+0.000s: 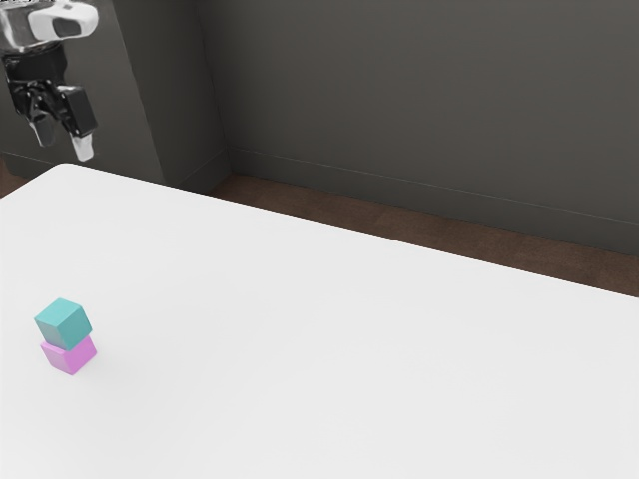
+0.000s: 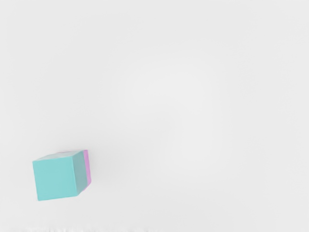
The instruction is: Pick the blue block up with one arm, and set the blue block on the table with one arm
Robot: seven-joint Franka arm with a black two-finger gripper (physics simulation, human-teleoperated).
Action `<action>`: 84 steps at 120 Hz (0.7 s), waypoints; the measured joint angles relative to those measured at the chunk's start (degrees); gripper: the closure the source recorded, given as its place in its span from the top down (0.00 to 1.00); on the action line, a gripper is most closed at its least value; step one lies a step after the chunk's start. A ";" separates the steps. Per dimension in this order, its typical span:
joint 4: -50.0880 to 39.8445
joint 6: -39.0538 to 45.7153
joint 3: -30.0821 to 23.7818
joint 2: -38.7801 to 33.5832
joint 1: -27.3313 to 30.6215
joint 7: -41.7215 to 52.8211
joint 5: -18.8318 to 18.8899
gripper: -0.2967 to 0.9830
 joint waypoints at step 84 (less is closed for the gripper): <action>-41.71 41.62 13.18 -6.66 1.11 -4.52 14.23 0.77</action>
